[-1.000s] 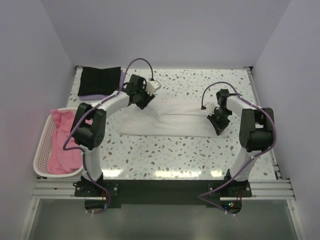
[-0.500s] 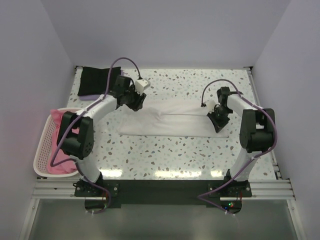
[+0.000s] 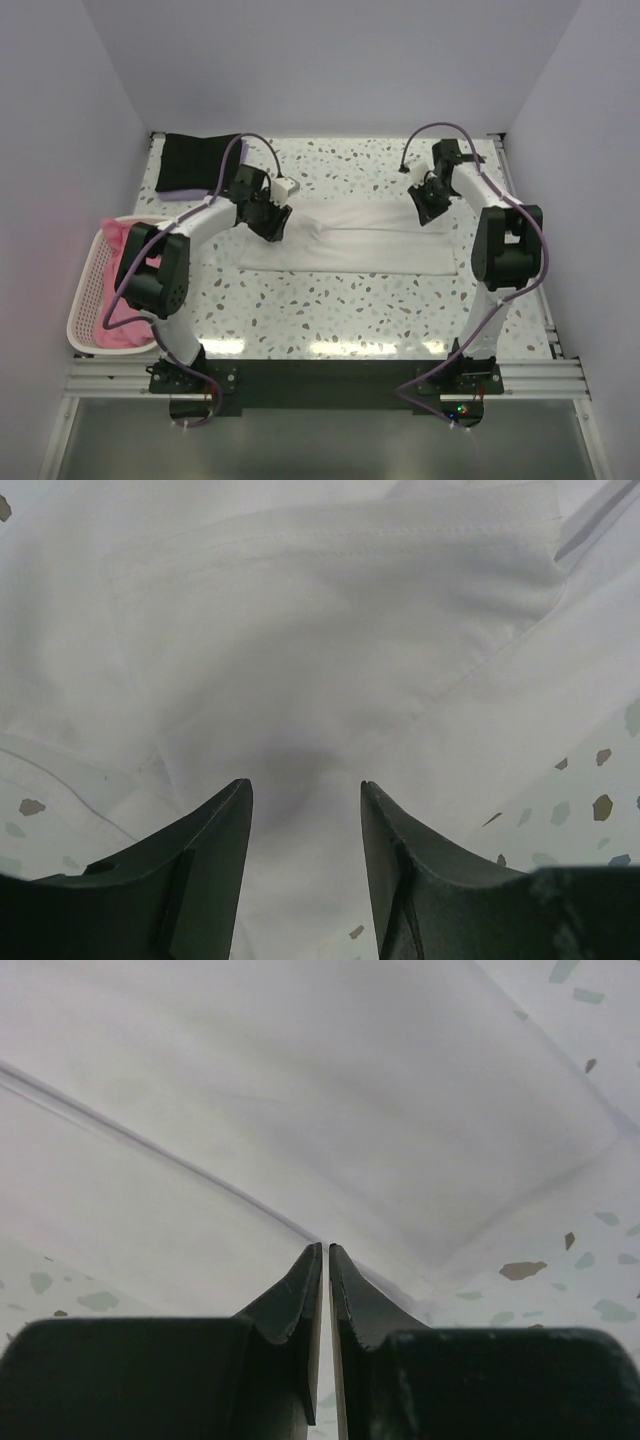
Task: Fold and stack the t-shirts
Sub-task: Fold the tshirt
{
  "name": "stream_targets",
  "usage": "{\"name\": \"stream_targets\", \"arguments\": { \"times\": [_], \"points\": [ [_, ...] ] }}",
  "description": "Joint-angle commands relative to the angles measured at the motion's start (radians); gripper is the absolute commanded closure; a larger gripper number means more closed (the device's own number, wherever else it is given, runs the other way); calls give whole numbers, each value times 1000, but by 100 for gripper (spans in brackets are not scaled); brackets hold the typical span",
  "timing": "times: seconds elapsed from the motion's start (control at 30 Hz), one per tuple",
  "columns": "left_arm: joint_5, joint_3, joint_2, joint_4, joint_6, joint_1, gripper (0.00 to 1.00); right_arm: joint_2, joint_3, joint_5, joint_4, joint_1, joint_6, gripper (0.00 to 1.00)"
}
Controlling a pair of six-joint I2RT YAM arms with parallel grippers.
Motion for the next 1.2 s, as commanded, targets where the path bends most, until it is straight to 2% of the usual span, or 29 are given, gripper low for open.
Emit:
{"name": "stream_targets", "arguments": {
  "times": [0.0,0.07,0.13,0.37,0.5,0.73,1.0,1.13,1.17],
  "points": [
    [86,68,-5,5,-8,-3,48,2,27,-61,-4,36,57,89],
    [145,89,3,20,-25,-17,48,-1,7,-67,2,58,66,89],
    [145,111,27,25,-31,-40,48,-4,-2,-67,11,63,73,89],
    [75,220,144,25,-71,-114,49,16,-2,-2,31,60,62,88],
    [21,255,210,45,-82,-128,48,60,18,28,69,61,85,85],
    [-54,298,302,14,-65,-134,49,138,12,108,89,61,68,85],
    [-94,341,389,5,-13,-126,50,97,-148,189,103,69,-2,85],
    [-103,451,475,-33,39,-119,50,7,-283,180,94,119,-27,84],
    [-131,544,504,-56,59,-117,50,-9,-338,176,91,136,-29,84]
  ]
}}
